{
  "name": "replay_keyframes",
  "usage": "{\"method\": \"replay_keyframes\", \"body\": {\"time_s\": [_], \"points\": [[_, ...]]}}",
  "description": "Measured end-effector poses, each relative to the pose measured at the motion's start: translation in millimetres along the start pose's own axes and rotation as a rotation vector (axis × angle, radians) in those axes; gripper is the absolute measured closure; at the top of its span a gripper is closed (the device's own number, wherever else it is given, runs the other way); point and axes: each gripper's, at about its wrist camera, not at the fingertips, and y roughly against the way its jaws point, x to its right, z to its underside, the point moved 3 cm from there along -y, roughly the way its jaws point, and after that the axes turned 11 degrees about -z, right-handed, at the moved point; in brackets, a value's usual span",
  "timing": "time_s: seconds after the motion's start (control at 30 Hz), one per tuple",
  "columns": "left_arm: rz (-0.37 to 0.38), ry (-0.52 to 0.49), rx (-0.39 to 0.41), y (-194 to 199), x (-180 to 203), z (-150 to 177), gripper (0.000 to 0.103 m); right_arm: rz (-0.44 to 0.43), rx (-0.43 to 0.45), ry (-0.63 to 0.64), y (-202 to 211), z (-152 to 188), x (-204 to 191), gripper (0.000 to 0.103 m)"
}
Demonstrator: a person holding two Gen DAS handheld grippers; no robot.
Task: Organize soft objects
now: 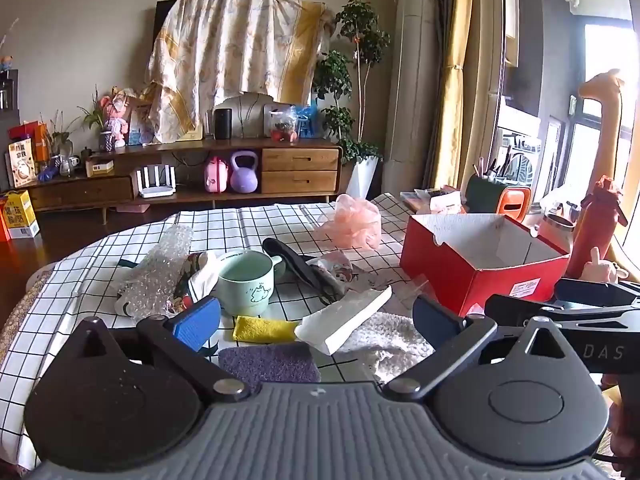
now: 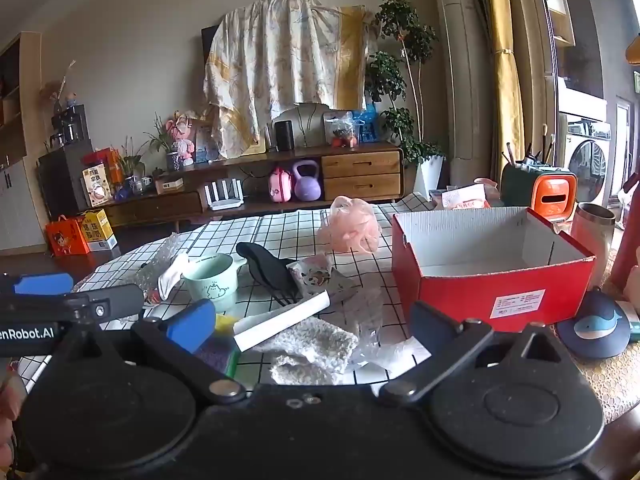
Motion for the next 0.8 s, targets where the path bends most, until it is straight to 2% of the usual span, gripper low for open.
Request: {"method": "replay_keyframes", "body": {"time_s": [0.27, 0.43, 0.8], "points": [[0.025, 0.037, 0.019, 8.5, -6.1, 2.5, 0.0, 0.014, 0.005, -0.001, 2.6, -2.3, -3.7, 0.0], [0.086, 0.03, 0.03, 18.6, -10.8, -1.3, 0.0, 0.028, 0.011, 0.018, 7.0, -5.4, -7.0, 0.0], [0.051, 0.029, 0.029, 7.6, -8.6, -4.5, 0.0, 0.031, 0.039, 0.035, 8.4, -6.6, -9.1, 0.0]]}}
